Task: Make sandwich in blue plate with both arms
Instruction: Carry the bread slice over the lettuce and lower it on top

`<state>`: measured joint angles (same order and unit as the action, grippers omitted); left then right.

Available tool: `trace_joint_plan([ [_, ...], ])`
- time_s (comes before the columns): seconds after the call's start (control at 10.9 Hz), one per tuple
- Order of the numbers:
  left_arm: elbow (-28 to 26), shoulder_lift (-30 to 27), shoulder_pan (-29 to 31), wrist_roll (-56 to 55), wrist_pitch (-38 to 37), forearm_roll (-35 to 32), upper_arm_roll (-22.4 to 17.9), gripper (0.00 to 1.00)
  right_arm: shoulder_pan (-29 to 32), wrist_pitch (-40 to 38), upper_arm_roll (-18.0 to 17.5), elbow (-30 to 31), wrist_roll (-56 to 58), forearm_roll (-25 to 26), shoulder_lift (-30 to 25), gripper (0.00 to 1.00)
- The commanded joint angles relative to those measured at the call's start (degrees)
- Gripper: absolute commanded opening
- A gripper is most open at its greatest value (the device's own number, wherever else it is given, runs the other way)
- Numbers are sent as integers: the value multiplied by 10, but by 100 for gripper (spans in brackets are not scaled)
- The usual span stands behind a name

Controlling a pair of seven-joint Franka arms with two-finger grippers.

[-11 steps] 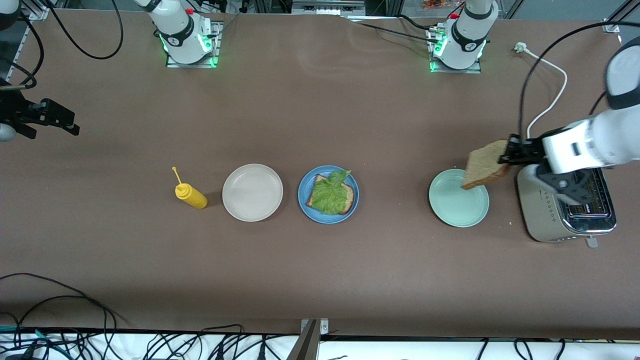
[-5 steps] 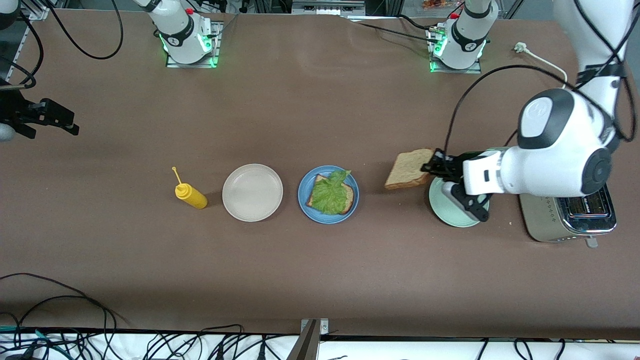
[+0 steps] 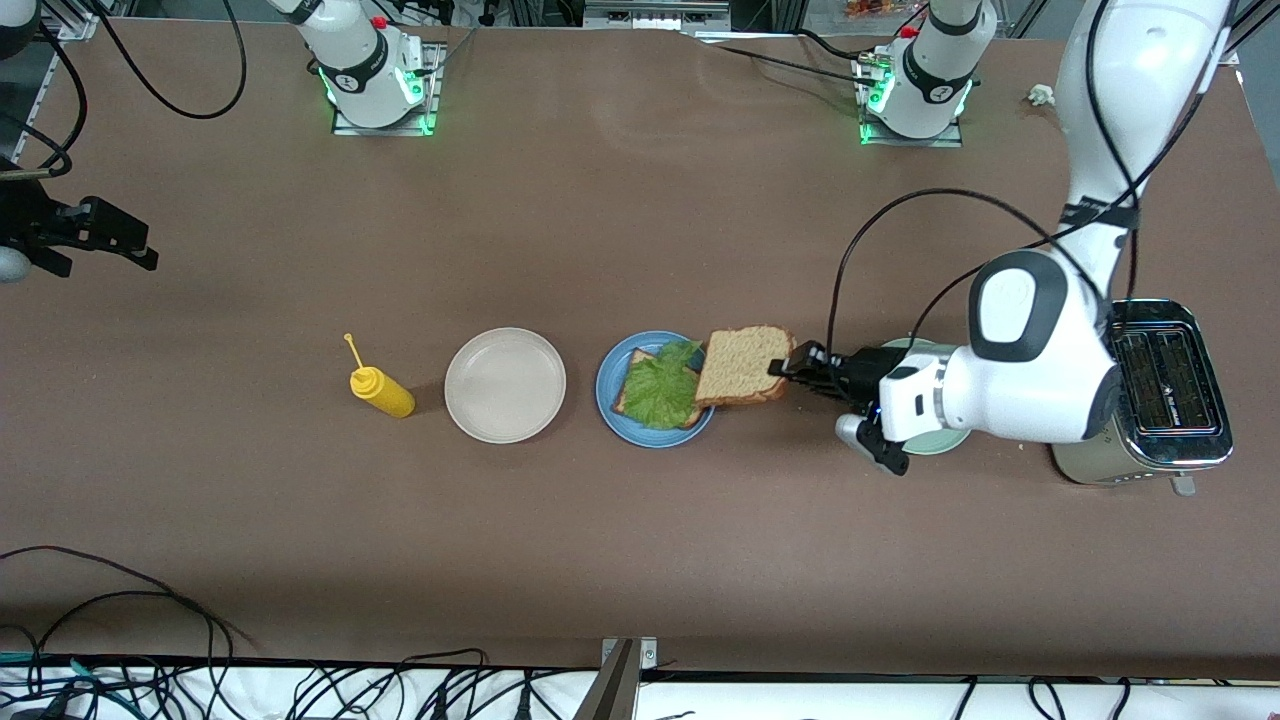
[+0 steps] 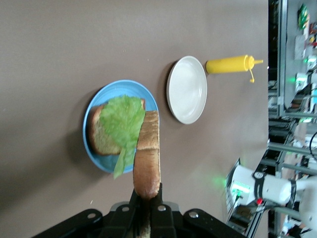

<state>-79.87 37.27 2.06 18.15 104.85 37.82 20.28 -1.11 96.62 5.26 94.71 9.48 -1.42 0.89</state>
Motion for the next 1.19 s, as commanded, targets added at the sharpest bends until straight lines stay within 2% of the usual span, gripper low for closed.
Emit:
trace_joint_plan([
  [0.0,13,36,-17,5,28,65,-2,0,1,-11,0,-9,4,8,0,100],
  [0.28,13,74,-29,40,43,110,-2,0,1,-13,0,-10,3,9,0,100],
  [0.55,3,118,-48,132,43,215,-3,0,1,-13,0,-11,3,9,0,100],
  [0.92,-6,172,-57,228,82,220,-5,0,1,-13,0,-11,3,9,0,100],
  [1.01,-9,176,-55,229,82,218,-8,29,1,-13,-1,-11,3,9,0,100],
  [1.1,-14,173,-51,228,81,218,-9,99,1,-13,0,-11,3,9,0,100],
])
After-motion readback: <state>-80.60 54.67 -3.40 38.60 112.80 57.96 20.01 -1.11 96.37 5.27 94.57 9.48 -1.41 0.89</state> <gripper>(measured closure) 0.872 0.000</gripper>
